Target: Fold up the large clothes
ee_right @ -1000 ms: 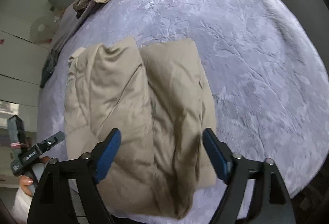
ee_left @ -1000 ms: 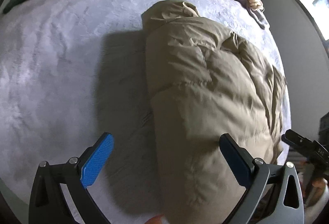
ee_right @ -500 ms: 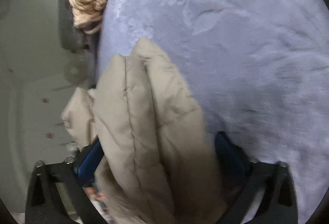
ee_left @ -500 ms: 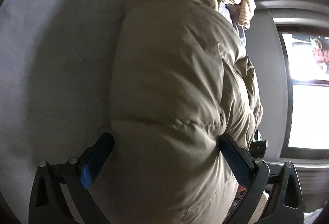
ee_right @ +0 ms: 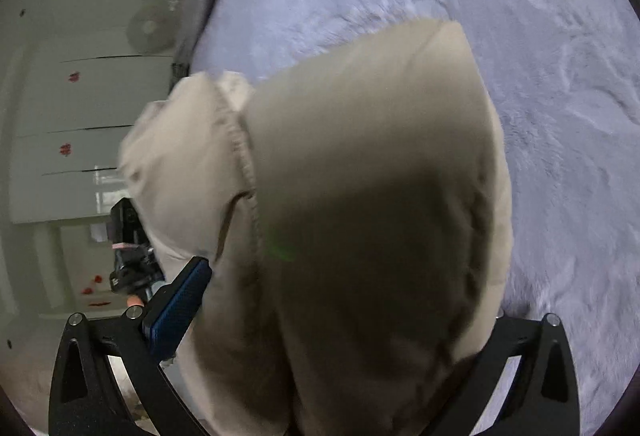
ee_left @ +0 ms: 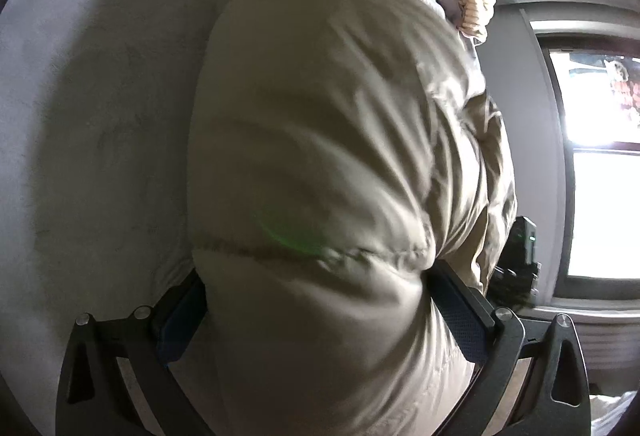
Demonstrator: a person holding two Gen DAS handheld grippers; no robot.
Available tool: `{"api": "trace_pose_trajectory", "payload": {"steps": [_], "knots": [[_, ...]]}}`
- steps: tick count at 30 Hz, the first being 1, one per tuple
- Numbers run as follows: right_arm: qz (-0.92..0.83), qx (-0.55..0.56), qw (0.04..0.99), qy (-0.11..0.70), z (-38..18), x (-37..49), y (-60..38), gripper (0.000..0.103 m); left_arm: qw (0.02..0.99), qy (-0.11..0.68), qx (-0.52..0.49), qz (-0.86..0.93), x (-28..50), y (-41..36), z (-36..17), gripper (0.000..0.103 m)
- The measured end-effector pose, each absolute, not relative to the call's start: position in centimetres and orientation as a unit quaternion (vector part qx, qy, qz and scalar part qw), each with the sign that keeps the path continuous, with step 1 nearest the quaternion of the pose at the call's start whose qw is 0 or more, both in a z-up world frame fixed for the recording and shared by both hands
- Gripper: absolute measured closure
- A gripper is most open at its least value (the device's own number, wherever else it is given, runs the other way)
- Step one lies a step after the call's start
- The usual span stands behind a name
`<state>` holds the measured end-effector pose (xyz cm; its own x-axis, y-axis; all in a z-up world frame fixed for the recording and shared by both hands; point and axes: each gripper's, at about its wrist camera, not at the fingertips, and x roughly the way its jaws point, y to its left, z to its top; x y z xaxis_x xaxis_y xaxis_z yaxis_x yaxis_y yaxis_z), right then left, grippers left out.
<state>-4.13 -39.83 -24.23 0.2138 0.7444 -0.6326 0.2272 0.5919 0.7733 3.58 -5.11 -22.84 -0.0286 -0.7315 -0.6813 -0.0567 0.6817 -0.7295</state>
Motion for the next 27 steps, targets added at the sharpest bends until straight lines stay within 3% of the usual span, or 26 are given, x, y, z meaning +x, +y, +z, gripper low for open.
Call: {"api": "trace_pose_trajectory", "payload": {"steps": [6,8,12,14,22,27], "knots": [[0.165,0.437,0.654,0.595,-25.6,-3.5,-39.4,0.000,0.604,0.676,-0.297,-0.300,4.5,-7.2,-23.8,0.000],[0.150,0.450,0.654,0.590,-25.3,-3.4,-39.0,0.004,0.614,0.675,-0.272,-0.307,4.7,-8.1,-22.7,0.007],[0.135,0.457,0.666,0.574,-23.4,-3.2,-38.6,0.049,0.624,0.660,-0.256,-0.330,5.5,-8.5,-19.9,0.029],[0.138,0.452,0.675,0.567,-21.9,-3.0,-38.0,0.059,0.631,0.648,-0.251,-0.345,6.2,-8.5,-18.3,0.031],[0.170,0.440,0.710,0.522,-16.0,3.2,-36.2,0.061,0.684,0.585,-0.253,-0.355,12.6,-7.0,-12.4,0.031],[0.180,0.425,0.726,0.509,-15.2,10.2,-34.4,0.061,0.717,0.564,-0.237,-0.334,19.1,-6.5,-11.6,0.031]]}}
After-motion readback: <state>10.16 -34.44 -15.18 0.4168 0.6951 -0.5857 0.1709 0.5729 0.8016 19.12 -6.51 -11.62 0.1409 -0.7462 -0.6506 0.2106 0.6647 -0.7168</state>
